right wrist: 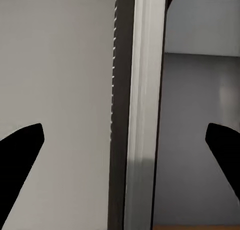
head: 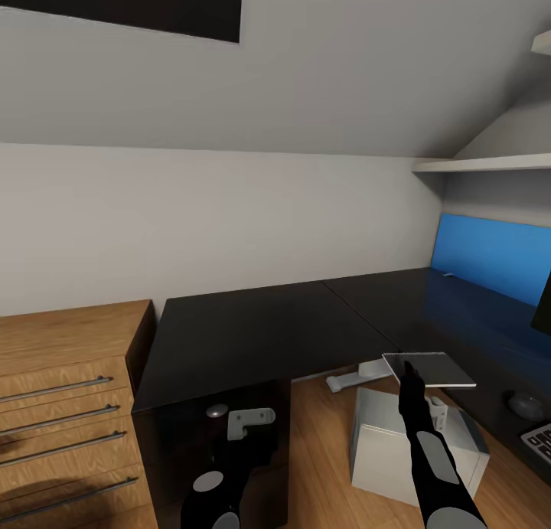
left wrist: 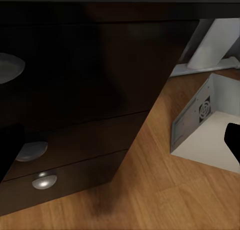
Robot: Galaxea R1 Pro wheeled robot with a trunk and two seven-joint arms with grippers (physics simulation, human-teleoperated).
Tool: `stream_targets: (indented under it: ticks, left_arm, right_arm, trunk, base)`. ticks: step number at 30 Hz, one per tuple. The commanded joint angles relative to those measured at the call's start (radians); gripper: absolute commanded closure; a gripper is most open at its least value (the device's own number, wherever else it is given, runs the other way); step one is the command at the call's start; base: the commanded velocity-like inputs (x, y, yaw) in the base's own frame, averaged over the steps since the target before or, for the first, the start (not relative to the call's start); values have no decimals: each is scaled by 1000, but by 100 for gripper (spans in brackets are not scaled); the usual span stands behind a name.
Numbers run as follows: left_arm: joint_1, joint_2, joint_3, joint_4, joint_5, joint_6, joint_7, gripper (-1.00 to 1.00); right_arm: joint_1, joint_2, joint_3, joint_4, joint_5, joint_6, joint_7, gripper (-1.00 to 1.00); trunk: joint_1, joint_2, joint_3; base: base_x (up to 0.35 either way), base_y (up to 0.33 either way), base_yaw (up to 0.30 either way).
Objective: In the bedroom, organize the workspace by keeping the computer under the desk, ensuring the monitor is on the desk, placing the keyboard on the desk next to the monitor, placing the mouse on the desk next to the keyboard, moving the folder from the swivel chair onto the desk next to the mouse, stacking the notebook on top of the folder with the pen on top of the notebook, and positioning the swivel chair next to the desk.
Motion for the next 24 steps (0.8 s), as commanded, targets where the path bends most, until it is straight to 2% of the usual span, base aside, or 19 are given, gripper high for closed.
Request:
stream_targets:
  ticks: [1,9,24]
  left_arm:
    - [-1,0,-1,-1,7,2,9,-100]
    - [-1,0,-1,-1,10,3,9,-100]
    - [-1,-1,-1,-1,10,3,9,-100]
  right_arm:
    - [-1,1,-2,1,-10,1,5,100]
    - [-1,1,-2,1,-10,1,5,100]
    - [-1,5,-1,-4,-9,5,12,100]
  trunk:
    - [0,-1,-1]
    - [0,-1,-1]
    - [-58,104,46]
  base:
    - [0,0,0]
    - [0,0,0]
    - [0,0,0]
